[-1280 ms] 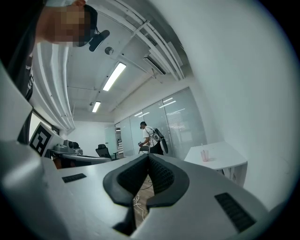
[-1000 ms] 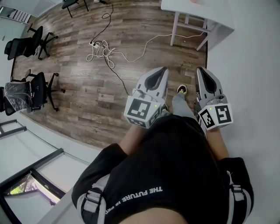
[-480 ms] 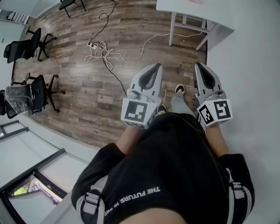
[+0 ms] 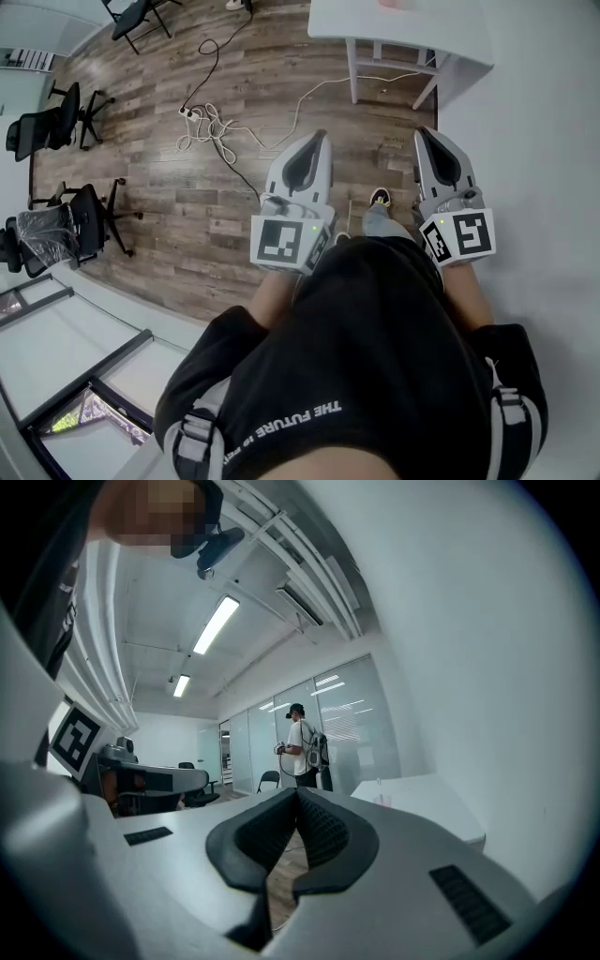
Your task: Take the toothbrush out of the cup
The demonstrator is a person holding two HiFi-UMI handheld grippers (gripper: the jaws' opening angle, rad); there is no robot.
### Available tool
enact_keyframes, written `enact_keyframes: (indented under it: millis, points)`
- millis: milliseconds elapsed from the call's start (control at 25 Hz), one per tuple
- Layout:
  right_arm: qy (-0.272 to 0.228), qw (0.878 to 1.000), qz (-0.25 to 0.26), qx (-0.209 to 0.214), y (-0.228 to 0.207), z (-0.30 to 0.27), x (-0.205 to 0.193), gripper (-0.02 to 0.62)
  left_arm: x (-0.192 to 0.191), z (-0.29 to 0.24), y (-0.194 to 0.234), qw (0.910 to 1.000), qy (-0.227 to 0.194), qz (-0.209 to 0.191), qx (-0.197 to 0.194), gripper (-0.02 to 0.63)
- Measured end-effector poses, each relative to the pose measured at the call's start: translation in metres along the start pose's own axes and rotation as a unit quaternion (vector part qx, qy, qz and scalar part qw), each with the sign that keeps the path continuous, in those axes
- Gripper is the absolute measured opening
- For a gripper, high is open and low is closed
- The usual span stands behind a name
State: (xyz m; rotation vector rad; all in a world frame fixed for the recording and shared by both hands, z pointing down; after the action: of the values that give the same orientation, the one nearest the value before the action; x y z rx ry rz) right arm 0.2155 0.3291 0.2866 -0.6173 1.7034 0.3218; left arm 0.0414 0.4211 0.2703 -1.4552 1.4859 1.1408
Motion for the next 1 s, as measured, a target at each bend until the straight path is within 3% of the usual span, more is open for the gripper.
enact_keyframes:
  millis: [440, 1000]
  points:
    - [-0.006, 1.0, -0.013, 0.008, -0.082, -0.018, 0.005, 0.015, 0.026, -0.074, -0.025, 0.9997, 0.014, -0.015, 0.01, 0.02]
    - [-0.015, 0.999, -0.04, 0.012, -0.128, -0.024, -0.002, 0.015, 0.033, -0.103, -0.045, 0.9985, 0.035, -0.037, 0.022, 0.02]
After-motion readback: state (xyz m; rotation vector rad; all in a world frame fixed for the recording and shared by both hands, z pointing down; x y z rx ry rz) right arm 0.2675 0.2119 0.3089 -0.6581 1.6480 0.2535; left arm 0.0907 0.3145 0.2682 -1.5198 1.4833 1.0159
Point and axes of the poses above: the fingertips, and each gripper's own axes: z backward along the fingers, y to its left, x out of its top, the point moved 6 cm from there along z, backward along the fingers, and after that the axes turned 12 degrees about y, right-handed, at the moved point
